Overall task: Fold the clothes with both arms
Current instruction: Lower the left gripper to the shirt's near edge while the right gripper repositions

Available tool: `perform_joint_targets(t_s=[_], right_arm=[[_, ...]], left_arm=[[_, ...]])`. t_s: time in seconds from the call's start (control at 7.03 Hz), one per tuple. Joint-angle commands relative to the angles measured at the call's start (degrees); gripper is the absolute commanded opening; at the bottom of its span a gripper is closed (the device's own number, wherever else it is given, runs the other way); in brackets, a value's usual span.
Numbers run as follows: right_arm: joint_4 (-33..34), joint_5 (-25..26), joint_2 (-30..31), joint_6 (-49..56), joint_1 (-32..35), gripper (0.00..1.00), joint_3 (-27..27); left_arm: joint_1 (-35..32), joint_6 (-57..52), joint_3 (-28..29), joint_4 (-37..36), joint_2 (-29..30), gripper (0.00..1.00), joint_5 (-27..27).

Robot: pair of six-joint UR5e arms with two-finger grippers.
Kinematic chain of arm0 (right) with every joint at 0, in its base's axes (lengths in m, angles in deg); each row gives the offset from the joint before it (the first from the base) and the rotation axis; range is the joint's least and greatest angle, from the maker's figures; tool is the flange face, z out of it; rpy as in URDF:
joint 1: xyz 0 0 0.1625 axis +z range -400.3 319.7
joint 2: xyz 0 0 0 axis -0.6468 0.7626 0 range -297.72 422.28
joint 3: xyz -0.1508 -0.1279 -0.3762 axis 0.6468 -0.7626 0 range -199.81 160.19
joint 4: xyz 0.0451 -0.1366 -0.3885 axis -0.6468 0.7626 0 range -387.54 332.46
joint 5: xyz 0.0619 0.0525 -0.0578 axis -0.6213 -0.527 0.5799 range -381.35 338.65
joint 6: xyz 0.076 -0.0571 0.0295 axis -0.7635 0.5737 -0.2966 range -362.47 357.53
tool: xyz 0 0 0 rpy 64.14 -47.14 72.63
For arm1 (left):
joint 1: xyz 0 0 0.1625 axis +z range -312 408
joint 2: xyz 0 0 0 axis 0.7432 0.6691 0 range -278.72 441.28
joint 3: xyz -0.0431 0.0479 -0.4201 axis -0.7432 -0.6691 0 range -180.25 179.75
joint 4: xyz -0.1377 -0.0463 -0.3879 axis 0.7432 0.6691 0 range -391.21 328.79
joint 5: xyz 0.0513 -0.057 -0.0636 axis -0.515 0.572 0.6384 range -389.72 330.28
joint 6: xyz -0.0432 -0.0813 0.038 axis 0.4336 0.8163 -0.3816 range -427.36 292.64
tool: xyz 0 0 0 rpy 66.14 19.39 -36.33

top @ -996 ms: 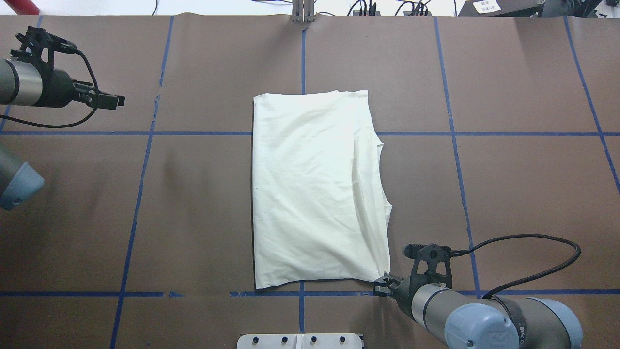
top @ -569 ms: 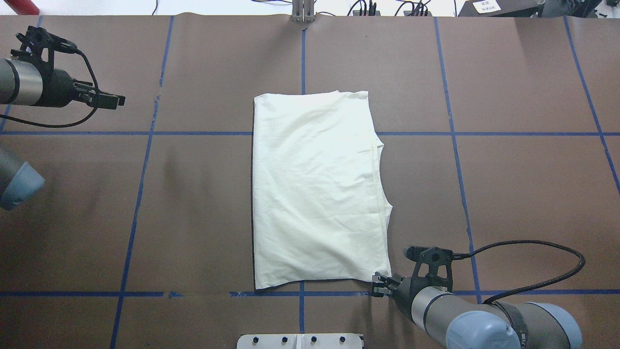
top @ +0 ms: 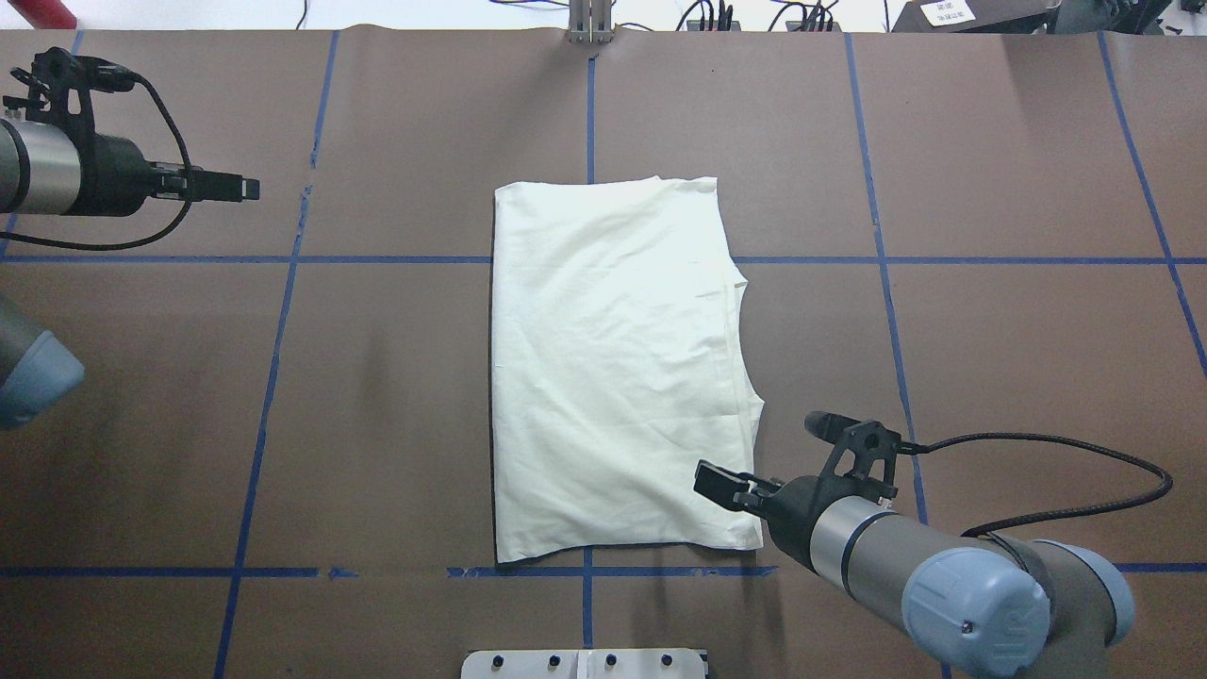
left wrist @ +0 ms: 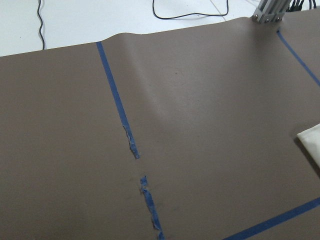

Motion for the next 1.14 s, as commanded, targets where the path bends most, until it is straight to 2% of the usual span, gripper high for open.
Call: perform_joint_targets(t_s=[0.0,0.14,0.28,0.43,0.57,0.71,0.85,1.0], right_arm=[[-0.5,-0.3,-0.2,-8.3,3.2,0.98,-0.1],[-0.4,-0.3,-0.8,-11.6,3.8,0.95,-0.1],[-0.3,-0.3,-1.0,-12.8,3.8,0.94,-0.1],[-0.4,-0.2,-1.0,-13.1,3.8,0.95,-0.3],[-0.4,0.1,-1.1,-13.4,3.7,0.96,-0.4],[-0.5,0.1,-1.1,-13.6,3.6,0.97,-0.9],[-0.5,0.2,-1.1,-13.7,3.6,0.97,-0.9],[-0.5,0.3,-1.1,-13.7,3.6,0.97,-1.1]], left_arm=[[10.4,24.4,-9.0,0.0,-2.9,1.0,-7.3],[18.5,35.4,-11.1,0.0,-2.5,0.98,-15.0],[26.7,45.7,-12.8,-0.1,-2.4,0.9,-23.0],[34.2,52.1,-12.9,-0.4,-2.2,0.85,-29.9],[41.5,55.0,-12.6,-0.9,-1.7,0.85,-36.2],[45.8,57.1,-11.7,-3.2,-0.5,0.85,-38.5],[48.6,59.4,-9.5,-6.9,4.0,0.83,-39.9],[48.8,59.9,-6.3,-7.3,6.6,0.81,-39.9]])
